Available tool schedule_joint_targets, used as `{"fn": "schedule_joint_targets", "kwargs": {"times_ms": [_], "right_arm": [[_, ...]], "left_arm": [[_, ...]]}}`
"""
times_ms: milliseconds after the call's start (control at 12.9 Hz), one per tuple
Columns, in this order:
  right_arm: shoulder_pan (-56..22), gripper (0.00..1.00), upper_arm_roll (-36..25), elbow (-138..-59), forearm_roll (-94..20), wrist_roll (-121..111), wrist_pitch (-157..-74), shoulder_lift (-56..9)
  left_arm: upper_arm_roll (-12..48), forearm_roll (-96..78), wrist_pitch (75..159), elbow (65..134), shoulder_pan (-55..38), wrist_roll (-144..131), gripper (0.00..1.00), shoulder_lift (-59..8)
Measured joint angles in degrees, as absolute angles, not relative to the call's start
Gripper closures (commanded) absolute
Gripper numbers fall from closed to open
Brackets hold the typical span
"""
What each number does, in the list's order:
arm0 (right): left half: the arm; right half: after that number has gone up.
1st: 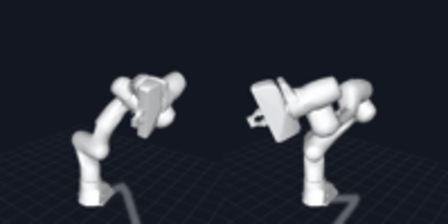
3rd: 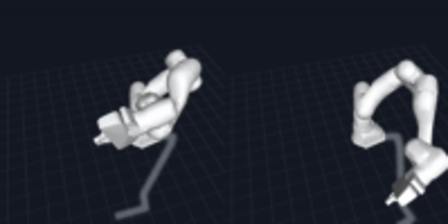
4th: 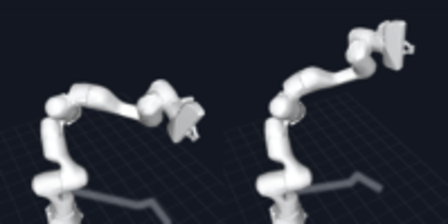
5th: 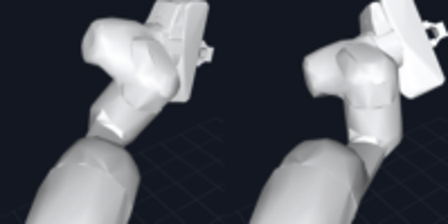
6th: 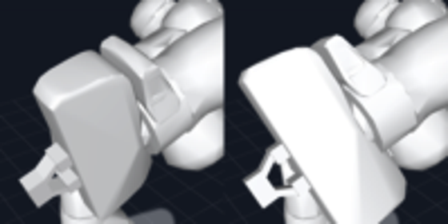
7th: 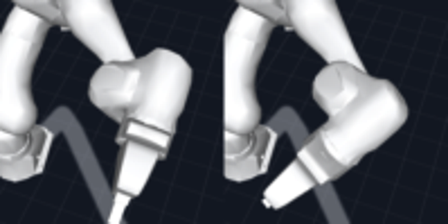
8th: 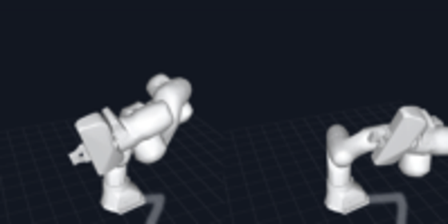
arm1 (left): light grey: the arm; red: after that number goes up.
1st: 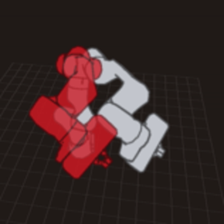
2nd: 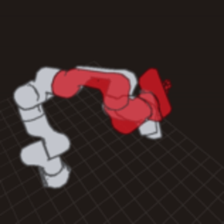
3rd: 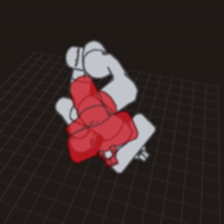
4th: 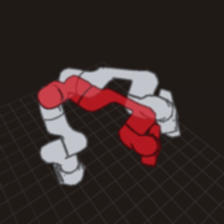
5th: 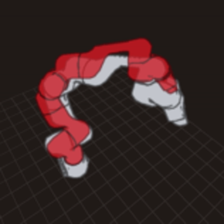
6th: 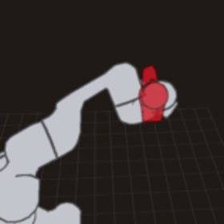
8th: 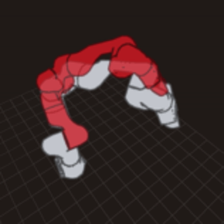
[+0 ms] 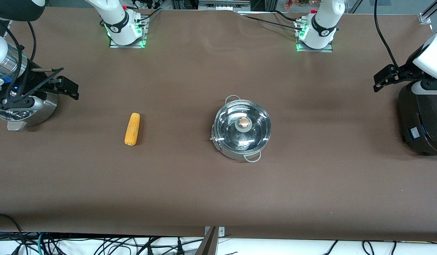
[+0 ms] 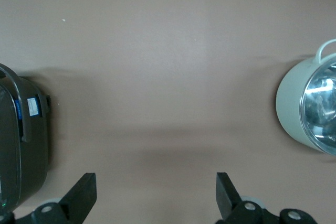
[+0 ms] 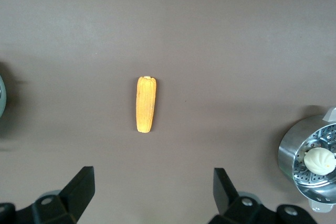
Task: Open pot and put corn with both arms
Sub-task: 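Reach the left gripper over the pot to the glass lid knob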
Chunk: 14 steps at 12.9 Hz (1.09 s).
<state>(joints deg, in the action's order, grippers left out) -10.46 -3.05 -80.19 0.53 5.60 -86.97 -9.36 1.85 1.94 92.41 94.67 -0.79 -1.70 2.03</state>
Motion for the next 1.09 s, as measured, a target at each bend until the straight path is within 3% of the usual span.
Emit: {"fn": "schedule_joint_targets", "kwargs": {"times_ms": [544, 1088], "right_arm": [[-10.4, 0.0, -3.1, -80.2, 0.5, 5.6, -87.1, -9.4], [-10.4, 0.0, -3.1, -80.1, 0.6, 5.6, -87.2, -9.4]], "left_arm": [[13.8, -0.4, 89.8, 94.0, -3.6, -2.4, 0.0, -2.1], [16.6, -0.5, 92.5, 77.1, -17.4, -15.7, 0.0, -23.1]]}}
